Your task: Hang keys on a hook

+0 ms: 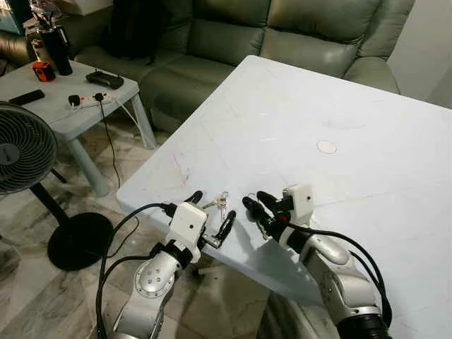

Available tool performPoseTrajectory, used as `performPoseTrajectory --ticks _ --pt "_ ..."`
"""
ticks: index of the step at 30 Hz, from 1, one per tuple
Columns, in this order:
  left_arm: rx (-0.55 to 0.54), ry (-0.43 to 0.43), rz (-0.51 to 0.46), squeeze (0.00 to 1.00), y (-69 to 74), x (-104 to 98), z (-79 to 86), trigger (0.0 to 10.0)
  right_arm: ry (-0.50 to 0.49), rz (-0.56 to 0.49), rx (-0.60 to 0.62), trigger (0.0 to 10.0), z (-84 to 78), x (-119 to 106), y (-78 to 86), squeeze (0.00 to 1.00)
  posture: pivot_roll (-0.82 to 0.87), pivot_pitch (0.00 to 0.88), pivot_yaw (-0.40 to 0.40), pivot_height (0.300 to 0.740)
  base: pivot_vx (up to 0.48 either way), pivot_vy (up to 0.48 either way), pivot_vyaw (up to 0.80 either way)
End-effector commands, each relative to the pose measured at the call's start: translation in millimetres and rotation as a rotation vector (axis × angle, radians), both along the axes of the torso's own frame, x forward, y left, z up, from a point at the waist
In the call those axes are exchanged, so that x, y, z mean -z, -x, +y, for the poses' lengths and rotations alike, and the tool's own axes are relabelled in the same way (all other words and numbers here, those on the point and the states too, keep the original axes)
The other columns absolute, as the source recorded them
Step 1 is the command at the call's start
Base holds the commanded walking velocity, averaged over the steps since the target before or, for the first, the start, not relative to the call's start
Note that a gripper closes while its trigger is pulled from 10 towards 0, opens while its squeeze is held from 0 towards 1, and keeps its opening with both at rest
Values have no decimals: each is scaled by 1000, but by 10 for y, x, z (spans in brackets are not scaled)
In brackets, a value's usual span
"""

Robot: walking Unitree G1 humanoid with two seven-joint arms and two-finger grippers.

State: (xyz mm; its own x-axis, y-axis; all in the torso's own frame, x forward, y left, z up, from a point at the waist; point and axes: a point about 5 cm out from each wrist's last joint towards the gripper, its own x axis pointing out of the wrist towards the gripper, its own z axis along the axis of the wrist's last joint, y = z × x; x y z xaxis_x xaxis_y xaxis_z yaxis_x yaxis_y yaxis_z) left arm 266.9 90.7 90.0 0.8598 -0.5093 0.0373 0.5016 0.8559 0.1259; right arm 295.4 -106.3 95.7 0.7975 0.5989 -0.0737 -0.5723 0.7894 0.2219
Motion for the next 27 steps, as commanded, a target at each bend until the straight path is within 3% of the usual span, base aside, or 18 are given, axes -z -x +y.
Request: performPoseTrajectory --ticks 1,20,27 --pt "7 -11 -8 0 10 -19 -11 10000 18 1 7 10000 -1 -4 10 0 24 94 -24 740 0 0 0" --pt "-2 -2 -7 0 5 -21 -20 10000 109 -47 131 10000 -43 5 -71 0 25 97 -31 740 0 0 0" --pt "-5 1 -6 0 8 -20 -20 10000 -5 -102 68 10000 -58 -90 -36 0 28 98 -32 740 0 0 0"
